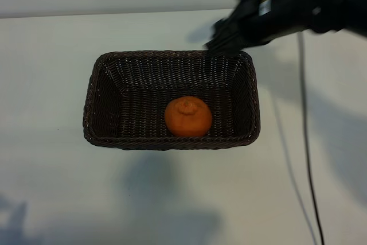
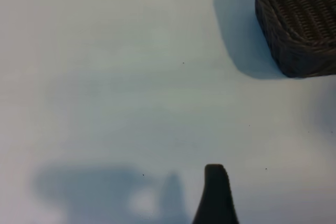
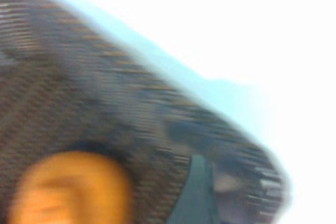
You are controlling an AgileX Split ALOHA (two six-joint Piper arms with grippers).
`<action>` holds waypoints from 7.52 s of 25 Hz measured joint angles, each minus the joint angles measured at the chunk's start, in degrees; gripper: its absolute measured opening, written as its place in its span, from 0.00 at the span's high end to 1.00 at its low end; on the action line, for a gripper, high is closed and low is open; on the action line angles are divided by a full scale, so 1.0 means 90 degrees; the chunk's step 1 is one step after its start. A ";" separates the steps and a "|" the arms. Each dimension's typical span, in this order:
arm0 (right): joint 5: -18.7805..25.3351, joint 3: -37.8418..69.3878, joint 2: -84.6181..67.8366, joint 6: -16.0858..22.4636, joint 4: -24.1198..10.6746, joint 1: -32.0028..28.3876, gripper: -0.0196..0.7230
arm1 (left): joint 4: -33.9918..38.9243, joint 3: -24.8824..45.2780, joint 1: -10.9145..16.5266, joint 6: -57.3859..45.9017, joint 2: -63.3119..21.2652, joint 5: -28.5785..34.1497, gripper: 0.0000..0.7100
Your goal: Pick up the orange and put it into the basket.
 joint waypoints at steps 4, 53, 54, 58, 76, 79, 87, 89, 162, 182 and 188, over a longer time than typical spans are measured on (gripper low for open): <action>0.0137 0.0000 -0.0005 0.0044 -0.0048 -0.0850 0.17 | 0.0000 0.0000 0.0000 0.0000 0.0000 0.0000 0.22; 0.2751 0.0329 -0.5416 -0.0350 0.0025 -0.3378 0.17 | 0.0000 0.0000 0.0000 0.0005 0.0000 -0.0002 0.22; 0.2792 0.0399 -0.5624 -0.0350 0.0025 -0.3378 0.17 | 0.0000 0.0000 0.0000 0.0005 0.0000 -0.0002 0.22; 0.2922 0.0618 -0.6293 -0.0350 0.0018 -0.3378 0.17 | 0.0000 0.0000 0.0000 0.0005 0.0000 -0.0002 0.22; 0.4020 0.1659 -0.8648 -0.0350 -0.0026 -0.3378 0.17 | 0.0000 0.0000 0.0000 0.0005 0.0000 -0.0002 0.22; 0.4027 0.1983 -0.8961 -0.0344 -0.0026 -0.3378 0.17 | 0.0000 0.0000 0.0000 0.0005 0.0000 -0.0002 0.22; 0.4236 0.3027 -0.9830 -0.0220 0.0004 -0.3378 0.17 | 0.0000 0.0000 0.0000 -0.0002 0.0000 -0.0002 0.22; 0.4331 0.3263 -1.0021 -0.0175 0.0004 -0.3378 0.17 | 0.0000 0.0000 0.0000 -0.0002 0.0000 -0.0002 0.22; 0.3994 0.4845 -1.0941 -0.0421 0.0579 -0.2936 0.23 | 0.0000 0.0000 0.0000 0.0004 0.0000 -0.0002 0.22; 0.3808 0.5065 -1.0941 -0.0443 0.0596 -0.2936 0.23 | 0.0000 0.0000 0.0000 0.0004 0.0000 -0.0002 0.22; 0.3808 0.5065 -1.0941 -0.0443 0.0598 -0.2936 0.23 | 0.0000 0.0000 0.0000 0.0004 0.0000 -0.0002 0.22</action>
